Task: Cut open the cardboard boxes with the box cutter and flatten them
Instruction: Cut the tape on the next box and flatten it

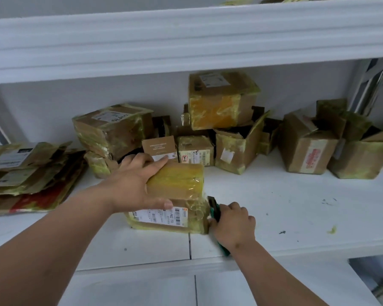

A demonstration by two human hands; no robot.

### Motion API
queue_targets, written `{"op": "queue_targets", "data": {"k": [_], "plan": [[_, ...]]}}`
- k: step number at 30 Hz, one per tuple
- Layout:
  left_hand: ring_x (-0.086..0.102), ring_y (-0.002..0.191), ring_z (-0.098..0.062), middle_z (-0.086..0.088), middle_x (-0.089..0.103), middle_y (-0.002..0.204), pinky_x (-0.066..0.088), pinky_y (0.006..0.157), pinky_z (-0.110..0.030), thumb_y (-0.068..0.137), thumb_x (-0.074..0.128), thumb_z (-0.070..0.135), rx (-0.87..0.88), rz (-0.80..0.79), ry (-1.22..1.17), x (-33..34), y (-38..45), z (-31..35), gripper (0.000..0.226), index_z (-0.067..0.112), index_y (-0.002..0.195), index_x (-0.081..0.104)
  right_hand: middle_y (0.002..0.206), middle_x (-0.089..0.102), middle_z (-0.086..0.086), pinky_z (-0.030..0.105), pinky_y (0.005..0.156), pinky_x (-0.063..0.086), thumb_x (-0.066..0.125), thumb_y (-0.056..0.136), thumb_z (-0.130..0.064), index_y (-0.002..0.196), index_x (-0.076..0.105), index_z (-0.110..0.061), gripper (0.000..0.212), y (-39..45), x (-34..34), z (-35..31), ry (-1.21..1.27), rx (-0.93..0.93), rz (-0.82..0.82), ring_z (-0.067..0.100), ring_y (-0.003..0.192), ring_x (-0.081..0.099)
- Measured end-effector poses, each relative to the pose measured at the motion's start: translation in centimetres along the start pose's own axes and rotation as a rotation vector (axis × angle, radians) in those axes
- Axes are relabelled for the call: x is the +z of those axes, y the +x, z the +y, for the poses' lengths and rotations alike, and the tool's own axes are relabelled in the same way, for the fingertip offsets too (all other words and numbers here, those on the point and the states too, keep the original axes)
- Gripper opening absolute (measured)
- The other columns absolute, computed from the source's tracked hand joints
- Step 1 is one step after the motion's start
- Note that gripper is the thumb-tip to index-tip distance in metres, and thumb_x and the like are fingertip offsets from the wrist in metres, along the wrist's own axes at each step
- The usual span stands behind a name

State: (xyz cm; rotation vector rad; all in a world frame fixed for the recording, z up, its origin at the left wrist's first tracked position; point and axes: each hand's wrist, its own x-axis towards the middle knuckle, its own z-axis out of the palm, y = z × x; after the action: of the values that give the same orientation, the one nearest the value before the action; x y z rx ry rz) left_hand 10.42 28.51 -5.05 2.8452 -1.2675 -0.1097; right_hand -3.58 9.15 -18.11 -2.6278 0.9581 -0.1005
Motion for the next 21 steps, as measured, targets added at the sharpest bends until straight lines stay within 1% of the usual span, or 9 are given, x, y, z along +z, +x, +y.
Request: {"op": "queue_targets", "data": {"k": [3, 6, 9, 11, 13, 15, 16, 18, 21], "plan": [[0.015, 0.132, -0.022, 0.011, 0.014, 0.143, 0.023, 0.116, -0.043, 0.037, 0.046, 0.102, 0.002, 0.051, 0.0, -0.6, 0.3, 0.3, 0.133, 0.053, 0.148, -0.009, 0.102, 0.048, 0.003, 0.035, 0.082, 0.041, 0.049, 0.089, -0.03, 0.108, 0.058, -0.017, 0.025, 0.8, -0.4, 0.1, 0.08, -0.021, -0.035, 0.027, 0.102, 0.055], [0.013, 0.133, -0.028, 0.006, 0.013, 0.14, 0.016, 0.118, -0.047, 0.049, 0.067, 0.085, -0.051, 0.085, 0.056, -0.9, 0.5, 1.1, 0.128, 0.055, 0.147, -0.009, 0.102, 0.045, 0.006, 0.032, 0.072, 0.042, 0.051, 0.087, -0.021, 0.107, 0.056, -0.012, 0.022, 1.6, -1.1, 0.7, 0.184, 0.006, -0.074, 0.029, 0.093, 0.053], [0.013, 0.134, -0.027, 0.006, 0.015, 0.14, 0.013, 0.118, -0.048, 0.052, 0.075, 0.076, -0.076, 0.113, 0.037, -0.6, 0.7, 1.5, 0.123, 0.052, 0.147, 0.002, 0.104, 0.04, 0.006, 0.031, 0.071, 0.04, 0.051, 0.085, -0.011, 0.112, 0.052, -0.01, 0.027, 2.0, -1.7, 1.2, 0.311, 0.008, -0.09, 0.028, 0.094, 0.051], [0.016, 0.133, -0.023, 0.006, 0.018, 0.142, 0.014, 0.118, -0.045, 0.048, 0.078, 0.074, -0.065, 0.143, 0.015, -0.3, 0.8, 1.6, 0.124, 0.044, 0.148, 0.011, 0.105, 0.039, 0.005, 0.033, 0.072, 0.04, 0.049, 0.085, -0.008, 0.115, 0.047, -0.011, 0.03, 2.0, -2.0, 1.3, 0.4, 0.001, -0.057, 0.028, 0.095, 0.051], [0.018, 0.134, -0.019, 0.006, 0.022, 0.143, 0.013, 0.12, -0.045, 0.042, 0.075, 0.077, -0.033, 0.187, 0.032, -0.2, 1.0, 1.9, 0.127, 0.034, 0.147, 0.018, 0.104, 0.044, 0.005, 0.033, 0.068, 0.038, 0.047, 0.087, -0.004, 0.114, 0.04, -0.014, 0.029, 2.1, -2.3, 1.5, 0.458, -0.021, -0.028, 0.025, 0.088, 0.05], [0.02, 0.135, -0.016, 0.006, 0.026, 0.143, 0.009, 0.121, -0.046, 0.043, 0.078, 0.073, -0.03, 0.238, 0.032, 0.1, 1.2, 2.4, 0.126, 0.03, 0.145, 0.02, 0.093, 0.05, 0.005, 0.031, 0.058, 0.036, 0.044, 0.09, -0.003, 0.11, 0.031, -0.018, 0.028, 2.1, -2.7, 1.8, 0.525, -0.041, -0.017, 0.021, 0.076, 0.05], [0.021, 0.136, -0.015, 0.006, 0.028, 0.143, 0.008, 0.12, -0.047, 0.045, 0.081, 0.069, -0.045, 0.261, 0.024, 0.3, 1.3, 2.6, 0.124, 0.029, 0.145, 0.02, 0.087, 0.05, 0.003, 0.03, 0.055, 0.035, 0.043, 0.093, -0.004, 0.109, 0.027, -0.02, 0.029, 2.1, -2.8, 2.0, 0.563, -0.048, -0.011, 0.018, 0.072, 0.05], [0.02, 0.137, -0.016, 0.004, 0.03, 0.144, 0.005, 0.12, -0.049, 0.048, 0.084, 0.065, -0.062, 0.294, 0.031, 0.8, 1.6, 3.2, 0.124, 0.03, 0.146, 0.016, 0.083, 0.051, 0.0, 0.032, 0.058, 0.039, 0.045, 0.096, -0.007, 0.109, 0.023, -0.025, 0.032, 2.2, -2.9, 2.4, 0.628, -0.051, 0.017, 0.019, 0.072, 0.053], [0.013, 0.139, -0.021, 0.004, 0.02, 0.148, -0.002, 0.119, -0.054, 0.054, 0.08, 0.068, -0.078, 0.279, 0.099, 1.8, 2.2, 3.5, 0.133, 0.036, 0.152, -0.003, 0.086, 0.055, -0.001, 0.032, 0.061, 0.043, 0.047, 0.098, -0.01, 0.111, 0.025, -0.029, 0.032, 2.2, -3.0, 2.9, 0.748, -0.038, 0.034, 0.02, 0.074, 0.057]]}}
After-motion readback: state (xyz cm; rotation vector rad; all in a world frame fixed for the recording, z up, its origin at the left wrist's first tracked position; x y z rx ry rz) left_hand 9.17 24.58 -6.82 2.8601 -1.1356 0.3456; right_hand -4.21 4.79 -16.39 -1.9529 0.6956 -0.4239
